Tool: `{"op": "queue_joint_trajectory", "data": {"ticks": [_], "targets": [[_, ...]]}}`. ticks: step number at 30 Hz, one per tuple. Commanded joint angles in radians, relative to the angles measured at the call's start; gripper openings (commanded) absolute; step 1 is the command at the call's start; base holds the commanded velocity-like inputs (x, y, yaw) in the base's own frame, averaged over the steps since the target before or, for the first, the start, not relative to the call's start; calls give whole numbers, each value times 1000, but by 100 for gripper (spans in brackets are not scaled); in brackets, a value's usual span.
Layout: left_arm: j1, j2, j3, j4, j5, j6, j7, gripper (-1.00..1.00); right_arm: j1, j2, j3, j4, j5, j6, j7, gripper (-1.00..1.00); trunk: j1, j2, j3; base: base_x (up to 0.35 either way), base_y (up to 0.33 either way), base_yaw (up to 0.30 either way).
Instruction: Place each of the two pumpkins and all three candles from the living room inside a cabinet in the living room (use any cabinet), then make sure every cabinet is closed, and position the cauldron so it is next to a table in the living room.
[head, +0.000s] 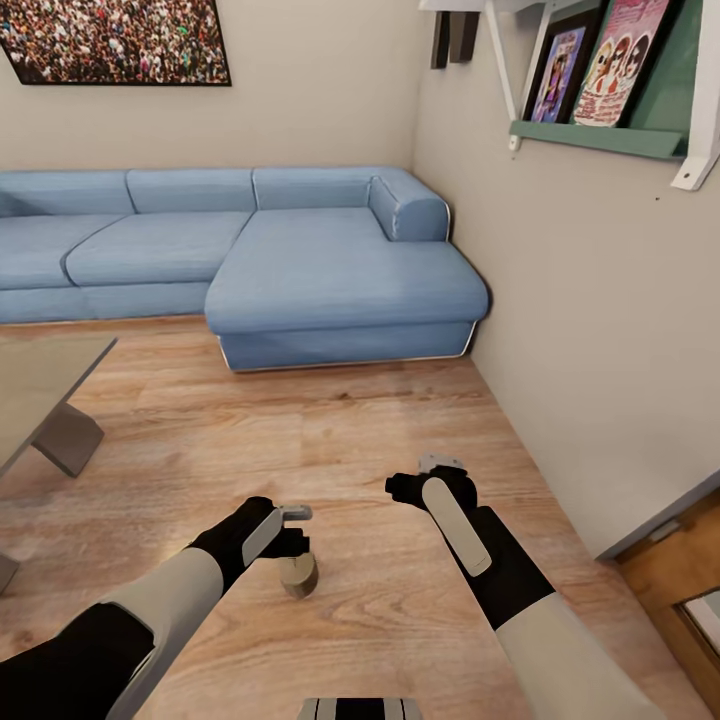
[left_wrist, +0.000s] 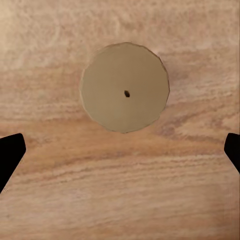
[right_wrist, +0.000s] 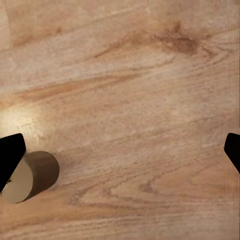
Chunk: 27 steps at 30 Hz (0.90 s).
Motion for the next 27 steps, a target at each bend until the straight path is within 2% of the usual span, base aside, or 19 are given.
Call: {"op": "queue_joint_trajectory", "data": {"ticks": [1,11,27], "targets": [[0,1,-7,-1,11,3,8,100,-1,0,2,-1,-9,1,-10,100,0,0,-1,177,42,0],[0,0,-8,-2,10,-12,8,100,-1,0,2,-1,-8,1,-11,100,0,0,-1,222,-55,0],[0,3,-8,-1,11,-23,14,100,-1,-1,1,0,-9,1,-10,100,0,0,-1,32,-10,0]]}}
